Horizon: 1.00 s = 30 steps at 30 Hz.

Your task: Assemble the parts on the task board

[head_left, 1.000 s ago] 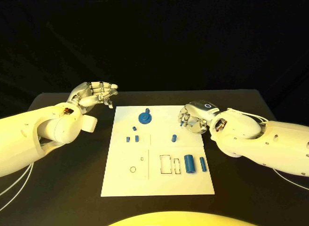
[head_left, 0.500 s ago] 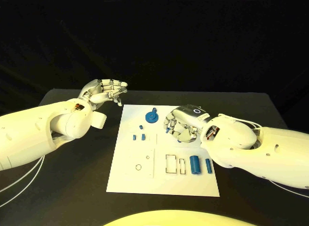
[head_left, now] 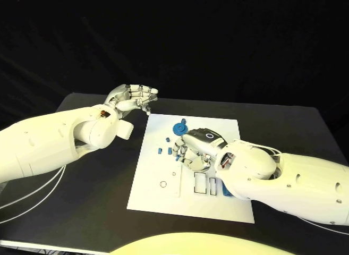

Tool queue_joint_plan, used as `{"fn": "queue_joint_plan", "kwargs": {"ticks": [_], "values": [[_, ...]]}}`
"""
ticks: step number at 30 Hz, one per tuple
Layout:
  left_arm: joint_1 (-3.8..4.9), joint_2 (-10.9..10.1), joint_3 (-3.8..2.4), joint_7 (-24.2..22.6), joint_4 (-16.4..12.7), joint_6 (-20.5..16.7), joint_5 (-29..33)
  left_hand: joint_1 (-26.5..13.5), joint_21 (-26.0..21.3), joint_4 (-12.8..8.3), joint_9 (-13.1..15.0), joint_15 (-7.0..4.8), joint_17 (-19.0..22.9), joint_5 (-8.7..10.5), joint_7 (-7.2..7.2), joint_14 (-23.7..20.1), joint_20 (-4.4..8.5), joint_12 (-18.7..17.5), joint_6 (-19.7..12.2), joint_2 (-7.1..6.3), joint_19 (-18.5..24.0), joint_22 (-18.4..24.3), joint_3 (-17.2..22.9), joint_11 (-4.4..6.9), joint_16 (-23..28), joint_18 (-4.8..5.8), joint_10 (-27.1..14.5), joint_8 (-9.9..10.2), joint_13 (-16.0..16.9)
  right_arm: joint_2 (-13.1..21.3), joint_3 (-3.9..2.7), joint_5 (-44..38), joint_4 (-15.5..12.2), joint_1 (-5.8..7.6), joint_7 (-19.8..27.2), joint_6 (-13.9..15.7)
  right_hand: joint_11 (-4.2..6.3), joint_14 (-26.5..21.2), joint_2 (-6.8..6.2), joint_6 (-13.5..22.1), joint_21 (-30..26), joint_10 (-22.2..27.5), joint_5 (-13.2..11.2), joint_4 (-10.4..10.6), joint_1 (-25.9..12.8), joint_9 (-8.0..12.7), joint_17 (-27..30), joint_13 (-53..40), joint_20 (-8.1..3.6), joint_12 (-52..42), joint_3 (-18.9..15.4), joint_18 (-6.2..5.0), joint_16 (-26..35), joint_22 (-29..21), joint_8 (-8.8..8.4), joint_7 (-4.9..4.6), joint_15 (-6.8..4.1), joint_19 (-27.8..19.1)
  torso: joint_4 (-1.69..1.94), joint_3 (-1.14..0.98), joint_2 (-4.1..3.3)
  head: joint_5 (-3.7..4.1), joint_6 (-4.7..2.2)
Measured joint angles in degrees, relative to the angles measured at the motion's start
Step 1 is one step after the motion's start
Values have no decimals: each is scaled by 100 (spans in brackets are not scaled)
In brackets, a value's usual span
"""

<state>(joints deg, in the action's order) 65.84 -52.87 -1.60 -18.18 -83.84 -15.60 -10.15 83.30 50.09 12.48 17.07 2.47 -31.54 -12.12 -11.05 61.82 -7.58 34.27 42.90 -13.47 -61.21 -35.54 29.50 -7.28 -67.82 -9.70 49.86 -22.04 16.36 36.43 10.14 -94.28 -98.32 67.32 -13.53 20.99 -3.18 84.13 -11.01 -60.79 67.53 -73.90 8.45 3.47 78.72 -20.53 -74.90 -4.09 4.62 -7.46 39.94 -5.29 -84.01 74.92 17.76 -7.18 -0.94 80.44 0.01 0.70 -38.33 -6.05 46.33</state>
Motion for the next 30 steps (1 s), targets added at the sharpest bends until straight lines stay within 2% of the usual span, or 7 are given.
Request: {"fn": "queue_joint_plan", "kwargs": {"ticks": [12,17,30], "values": [[1,60,0,24,18,9,-1,0,0,0,0,0,7,0,-20,0,0,0,-20,0,0,-1,0,0,0,0,0,0,-11,-235,42,5,224,-254,79,-13,0,0,1,1,0,-1,15,-16,1,-18,-4,7,0,21,15,0,0,-1,-4,0,0,0,-5,-14,-8,-147,77],[1,71,1,37,39,14,-1,0,0,0,0,0,7,0,-20,0,0,0,-20,0,0,-1,0,0,0,0,0,0,-11,-297,52,1,291,-328,85,-11,0,0,2,2,0,-1,14,-17,3,-17,-4,4,0,21,15,0,0,-1,-6,0,0,0,-9,-16,-9,-182,103],[2,80,1,71,61,37,-20,0,0,-15,-4,0,6,0,-20,0,0,0,-20,0,0,4,16,0,0,0,0,0,-16,-322,78,-6,382,-368,83,-26,-9,0,7,12,0,-10,5,-24,9,-16,-3,2,0,43,7,0,0,-2,0,-7,0,0,-11,-14,-9,-215,157]]}}
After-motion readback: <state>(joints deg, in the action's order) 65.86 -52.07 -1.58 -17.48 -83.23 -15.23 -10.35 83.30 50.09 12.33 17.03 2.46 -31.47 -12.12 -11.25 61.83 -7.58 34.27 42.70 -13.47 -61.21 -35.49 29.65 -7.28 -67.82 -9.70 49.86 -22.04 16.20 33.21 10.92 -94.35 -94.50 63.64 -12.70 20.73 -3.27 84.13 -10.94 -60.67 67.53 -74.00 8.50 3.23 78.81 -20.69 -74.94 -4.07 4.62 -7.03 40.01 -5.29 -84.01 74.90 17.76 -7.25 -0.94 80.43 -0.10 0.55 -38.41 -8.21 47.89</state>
